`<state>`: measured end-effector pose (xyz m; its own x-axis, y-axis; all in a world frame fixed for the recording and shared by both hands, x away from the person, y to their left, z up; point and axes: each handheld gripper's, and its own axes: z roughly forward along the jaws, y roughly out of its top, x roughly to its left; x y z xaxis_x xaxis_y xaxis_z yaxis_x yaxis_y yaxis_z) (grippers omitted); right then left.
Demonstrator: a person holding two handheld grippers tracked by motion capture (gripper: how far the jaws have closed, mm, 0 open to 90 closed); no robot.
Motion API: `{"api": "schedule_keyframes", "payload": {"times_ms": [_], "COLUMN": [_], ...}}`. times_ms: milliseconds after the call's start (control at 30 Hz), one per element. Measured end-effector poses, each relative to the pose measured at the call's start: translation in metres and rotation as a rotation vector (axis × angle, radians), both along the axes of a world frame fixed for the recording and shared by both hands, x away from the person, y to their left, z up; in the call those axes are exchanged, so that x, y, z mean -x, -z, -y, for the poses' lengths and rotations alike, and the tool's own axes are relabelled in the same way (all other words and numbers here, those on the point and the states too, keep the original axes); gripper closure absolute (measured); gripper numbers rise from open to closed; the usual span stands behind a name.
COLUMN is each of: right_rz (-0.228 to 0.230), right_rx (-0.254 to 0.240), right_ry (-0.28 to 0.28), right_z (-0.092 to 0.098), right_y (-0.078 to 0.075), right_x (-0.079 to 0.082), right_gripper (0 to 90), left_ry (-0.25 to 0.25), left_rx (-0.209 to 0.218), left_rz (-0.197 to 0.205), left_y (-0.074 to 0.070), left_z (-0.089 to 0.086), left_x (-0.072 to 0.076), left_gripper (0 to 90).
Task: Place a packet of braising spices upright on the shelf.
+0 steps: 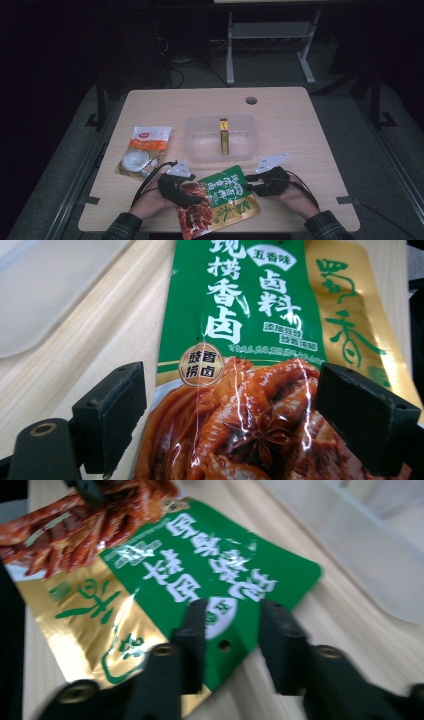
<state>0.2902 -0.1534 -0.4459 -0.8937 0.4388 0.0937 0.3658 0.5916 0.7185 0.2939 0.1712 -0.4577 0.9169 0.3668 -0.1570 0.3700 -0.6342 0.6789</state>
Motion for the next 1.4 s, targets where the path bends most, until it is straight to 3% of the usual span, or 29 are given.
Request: {"api": "schedule_keyframes", "payload": {"times_ms": [100,233,367,533,600,800,933,1000,1100,1167,1233,1400], "right_rz": [-0.01,-0.016,-0.007,-0.008,0.0,0.016,0.025,0.022,0.013,0.012,0.009,0.009], "right_rx": [-0.025,-0.035,-0.047,-0.04,-0.024,-0.028,-0.029,-0.031,-0.035,-0.039,-0.042,-0.069], "right_ry": [0.038,0.085,0.114,0.135,0.14,0.151,0.14,0.141,0.148,0.15,0.157,0.164], "right_z": [0.009,0.022,0.031,0.036,0.036,0.035,0.034,0.034,0.034,0.034,0.035,0.04], "right_y": [0.0,0.001,0.001,0.003,0.003,0.002,0.002,0.002,0.002,0.001,0.001,0.0], "right_x": [0.001,0.006,0.01,0.017,0.016,0.011,0.011,0.01,0.01,0.009,0.009,0.008], "right_gripper": [47.1,37.5,33.9,32.7,32.7,32.7,32.7,32.7,32.6,32.4,32.4,32.1], "left_ry": [-0.008,-0.014,-0.009,0.024,0.03,0.069,0.052,0.05,0.033,0.003,-0.006,-0.052], "left_rx": [-0.02,-0.042,-0.032,-0.067,-0.083,-0.104,-0.115,-0.123,-0.114,-0.076,-0.065,0.006], "left_rz": [-0.005,-0.017,0.001,0.036,0.052,0.092,0.096,0.098,0.081,0.035,0.007,0.002], "left_y": [0.003,0.006,0.008,0.007,0.005,0.002,0.001,0.0,0.0,0.0,-0.001,-0.009], "left_z": [0.002,0.004,0.006,0.008,0.009,0.014,0.017,0.017,0.016,0.015,0.011,-0.003], "left_x": [-0.001,-0.003,-0.002,0.001,0.003,0.011,0.012,0.011,0.01,0.008,0.006,0.001], "left_gripper": [12.5,12.6,13.0,17.0,23.4,58.2,78.6,83.6,87.9,89.0,89.3,89.7]}}
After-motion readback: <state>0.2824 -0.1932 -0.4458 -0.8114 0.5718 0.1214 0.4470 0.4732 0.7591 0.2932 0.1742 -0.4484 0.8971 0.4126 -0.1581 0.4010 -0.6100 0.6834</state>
